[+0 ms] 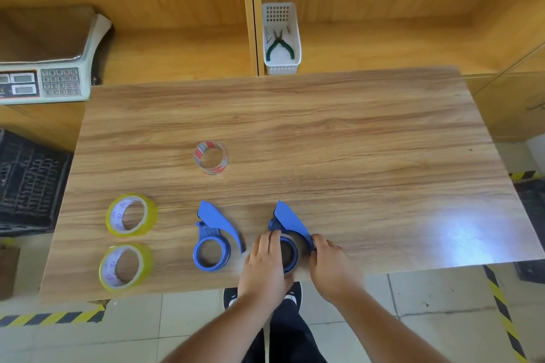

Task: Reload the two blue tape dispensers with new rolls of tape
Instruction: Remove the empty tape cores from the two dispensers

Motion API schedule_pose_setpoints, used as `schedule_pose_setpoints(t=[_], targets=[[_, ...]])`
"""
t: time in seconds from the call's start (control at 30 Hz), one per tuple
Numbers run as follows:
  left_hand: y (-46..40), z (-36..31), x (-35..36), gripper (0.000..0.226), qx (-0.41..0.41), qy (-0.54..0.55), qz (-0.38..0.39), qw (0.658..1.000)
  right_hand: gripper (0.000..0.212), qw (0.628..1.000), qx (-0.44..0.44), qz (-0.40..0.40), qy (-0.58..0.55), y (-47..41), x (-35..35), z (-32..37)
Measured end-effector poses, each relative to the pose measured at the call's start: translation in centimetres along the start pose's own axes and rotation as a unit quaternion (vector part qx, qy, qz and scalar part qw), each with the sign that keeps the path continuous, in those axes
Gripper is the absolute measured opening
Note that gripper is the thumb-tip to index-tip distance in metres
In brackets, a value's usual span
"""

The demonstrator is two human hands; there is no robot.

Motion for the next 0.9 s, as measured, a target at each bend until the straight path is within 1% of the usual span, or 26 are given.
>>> schedule_pose_setpoints(t=[0.23,0.37,0.47,0.6,0.7,0.77,0.9], targets=[[0.3,-0.3,-0.8,0.095,0.017,0.011,-0.020,1.000,0.032,1.000,0.005,-0.002,0.018,0.3,-0.2,0.0],[0.9,-0.8,-1.5,0.095,0.009,-0.002,-0.047,0.999,0.036,1.000,0.016,-0.006,-0.014,0.4,-0.3,0.0],[1.5,-1.1,-2.7,0.097,0.007,-0.007,-0.069,0.998,0.048,0.997,0.024,-0.042,-0.059,0.1,-1.6,0.4],[1.5,-1.2,-5.2,0.100,0.003,0.025,-0.093,0.995,0.058,0.995,0.001,-0.086,-0.058,-0.7,-4.1,2.0],[0.3,-1.2,-7.8,0.100,0.017,0.049,-0.114,0.992,0.062,0.992,-0.009,-0.112,-0.049,-1.3,-5.7,3.1],[-0.9,-1.2,-9.4,0.099,0.024,0.064,-0.118,0.991,0.063,0.991,-0.009,-0.119,-0.064,-1.7,-6.6,3.7],[-4.5,-1.0,-12.0,0.101,0.029,0.067,-0.133,0.988,0.063,0.988,-0.011,-0.135,-0.079,-2.7,-8.0,4.4]])
Point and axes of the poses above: each hand's wrist, its own y-axis away from the middle knuckle, its own x-axis out of the palm, z = x × y, the point moved 6 cm from there along -y, towards the middle knuckle, and after that the axes turned 14 degrees about -y, right-handed, at the moved point
